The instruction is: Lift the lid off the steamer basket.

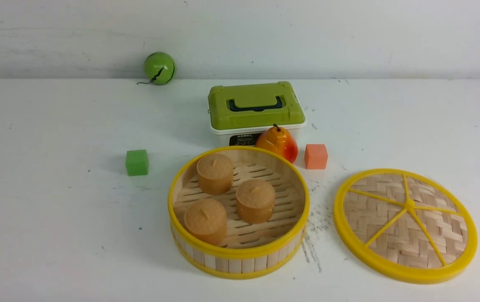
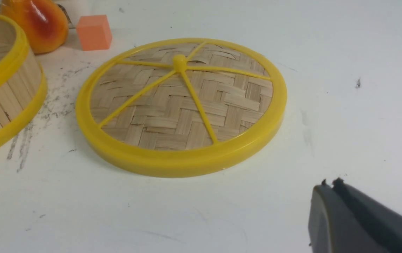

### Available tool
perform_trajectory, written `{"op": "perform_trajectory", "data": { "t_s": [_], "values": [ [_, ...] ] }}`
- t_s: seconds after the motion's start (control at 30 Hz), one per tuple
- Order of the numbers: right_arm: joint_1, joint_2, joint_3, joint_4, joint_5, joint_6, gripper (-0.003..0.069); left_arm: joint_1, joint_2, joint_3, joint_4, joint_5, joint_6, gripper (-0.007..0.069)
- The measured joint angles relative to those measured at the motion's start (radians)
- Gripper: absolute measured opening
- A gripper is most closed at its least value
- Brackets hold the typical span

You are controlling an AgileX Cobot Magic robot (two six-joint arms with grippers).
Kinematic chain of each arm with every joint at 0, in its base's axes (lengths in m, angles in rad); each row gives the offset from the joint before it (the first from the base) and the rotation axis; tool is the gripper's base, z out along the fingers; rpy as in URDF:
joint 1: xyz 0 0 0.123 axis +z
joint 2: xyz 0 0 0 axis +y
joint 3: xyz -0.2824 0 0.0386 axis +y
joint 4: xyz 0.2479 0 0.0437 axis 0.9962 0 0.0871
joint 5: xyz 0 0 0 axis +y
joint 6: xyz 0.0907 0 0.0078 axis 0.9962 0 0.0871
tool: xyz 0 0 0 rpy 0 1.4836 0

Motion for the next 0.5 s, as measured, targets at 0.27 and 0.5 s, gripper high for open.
{"op": "perform_trajectory", "data": {
  "t_s": [0.27, 0.5],
  "values": [
    [0.0, 0.0, 0.0, 0.0, 0.0, 0.0, 0.0008, 0.0, 0.0, 0.0, 0.0, 0.0, 0.0, 0.0239],
    [0.0, 0.0, 0.0, 0.0, 0.0, 0.0, 0.0015, 0.0, 0.0, 0.0, 0.0, 0.0, 0.0, 0.0239]
  ]
}}
